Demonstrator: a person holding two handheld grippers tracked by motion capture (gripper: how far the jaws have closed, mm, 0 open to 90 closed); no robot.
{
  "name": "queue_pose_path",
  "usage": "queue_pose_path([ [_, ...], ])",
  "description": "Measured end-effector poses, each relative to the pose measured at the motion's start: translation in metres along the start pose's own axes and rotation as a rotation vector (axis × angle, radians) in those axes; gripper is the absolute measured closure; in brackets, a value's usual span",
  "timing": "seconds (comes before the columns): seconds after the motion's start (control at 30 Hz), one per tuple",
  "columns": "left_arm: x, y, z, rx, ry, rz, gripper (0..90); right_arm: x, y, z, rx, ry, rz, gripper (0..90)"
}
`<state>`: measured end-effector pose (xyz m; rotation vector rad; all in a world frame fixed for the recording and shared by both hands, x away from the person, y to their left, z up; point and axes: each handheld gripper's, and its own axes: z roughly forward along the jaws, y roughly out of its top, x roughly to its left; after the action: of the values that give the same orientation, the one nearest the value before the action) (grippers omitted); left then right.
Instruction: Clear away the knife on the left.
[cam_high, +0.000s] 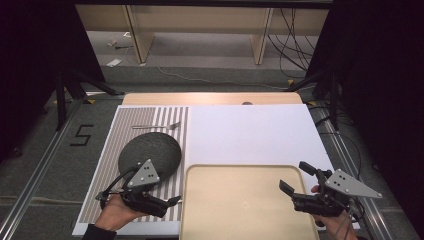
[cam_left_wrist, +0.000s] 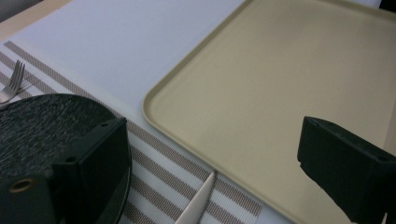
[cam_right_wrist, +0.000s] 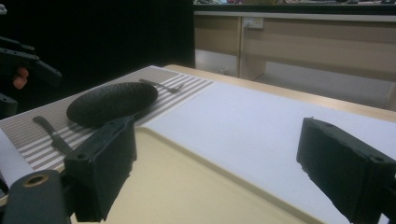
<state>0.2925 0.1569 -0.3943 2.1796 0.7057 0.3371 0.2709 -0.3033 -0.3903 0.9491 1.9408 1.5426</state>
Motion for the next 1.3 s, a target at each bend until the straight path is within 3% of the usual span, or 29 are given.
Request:
queue_pose_path([
  [0.33,0.009,-0.003,-0.006,0.16,0.016,0.056,10.1,0.0,0.0,0.0,-0.001,0.0,-0.002,12.9],
  [0.8,0.028,-0.02,0.001,0.37,0.021,0.077,13.2,0.0,0.0,0.0,-0.001,0.001,-0.002,13.0],
  [1.03,0.039,-0.041,0.008,0.477,0.012,0.066,15.0,0.0,0.001,0.0,-0.001,0.002,-0.002,13.2],
  [1.3,0.052,-0.055,0.01,0.528,0.01,0.038,17.6,0.0,0.0,0.001,0.002,0.002,-0.002,13.3],
])
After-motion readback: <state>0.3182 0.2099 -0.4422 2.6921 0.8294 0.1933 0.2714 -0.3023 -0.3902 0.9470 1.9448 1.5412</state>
